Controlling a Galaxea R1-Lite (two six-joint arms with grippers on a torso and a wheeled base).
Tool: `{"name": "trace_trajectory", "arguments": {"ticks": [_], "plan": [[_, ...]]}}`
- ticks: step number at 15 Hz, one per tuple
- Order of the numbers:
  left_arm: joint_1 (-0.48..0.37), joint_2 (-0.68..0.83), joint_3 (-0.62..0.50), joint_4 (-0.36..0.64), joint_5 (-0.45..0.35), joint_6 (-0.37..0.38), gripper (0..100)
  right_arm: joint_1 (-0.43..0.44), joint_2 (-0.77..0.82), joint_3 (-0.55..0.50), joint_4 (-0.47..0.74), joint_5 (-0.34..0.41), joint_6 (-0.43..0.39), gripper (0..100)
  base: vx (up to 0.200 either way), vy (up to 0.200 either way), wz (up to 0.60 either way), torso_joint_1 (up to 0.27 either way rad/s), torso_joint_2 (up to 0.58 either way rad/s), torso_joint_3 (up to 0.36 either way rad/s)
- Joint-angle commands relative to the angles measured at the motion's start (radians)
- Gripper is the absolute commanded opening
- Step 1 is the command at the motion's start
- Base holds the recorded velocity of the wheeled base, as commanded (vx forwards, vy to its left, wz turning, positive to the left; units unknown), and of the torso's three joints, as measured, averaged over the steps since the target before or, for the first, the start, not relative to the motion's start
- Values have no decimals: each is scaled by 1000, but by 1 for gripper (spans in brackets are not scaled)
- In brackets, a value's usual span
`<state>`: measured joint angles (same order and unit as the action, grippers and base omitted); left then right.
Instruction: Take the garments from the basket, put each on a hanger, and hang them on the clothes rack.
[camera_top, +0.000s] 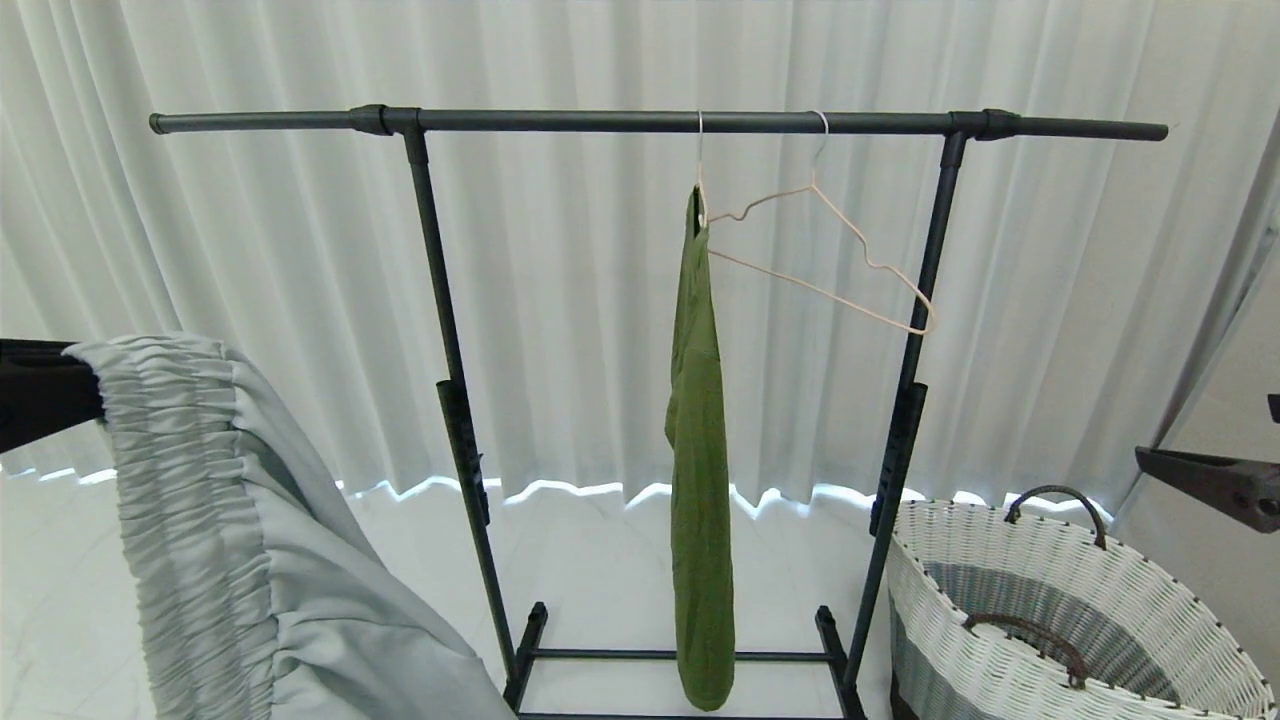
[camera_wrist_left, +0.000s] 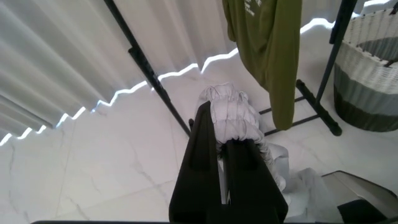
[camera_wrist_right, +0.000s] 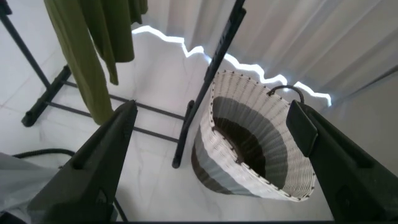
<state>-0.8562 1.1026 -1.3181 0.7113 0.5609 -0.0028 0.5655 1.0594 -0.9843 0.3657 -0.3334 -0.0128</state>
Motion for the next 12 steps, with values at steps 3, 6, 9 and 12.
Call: {"name": "trace_trajectory", "arguments": {"ticks": [3, 6, 9, 12], "plan": [[0, 2, 5, -1, 1, 1, 0, -1, -1, 9, -1, 1, -1, 100, 0, 0, 0, 180, -456, -284], [0, -9, 5, -1, 1, 21, 0, -1, -2, 9, -1, -1, -1, 100, 0, 0, 0, 194, -473, -284], [0, -18, 5, -1, 1, 26, 0, -1, -2, 9, -1, -1, 0, 100, 0, 0, 0, 206, -487, -279], [0, -13, 5, -1, 1, 26, 0, -1, -1, 10, -1, -3, -1, 100, 0, 0, 0, 224, -497, -273]]}}
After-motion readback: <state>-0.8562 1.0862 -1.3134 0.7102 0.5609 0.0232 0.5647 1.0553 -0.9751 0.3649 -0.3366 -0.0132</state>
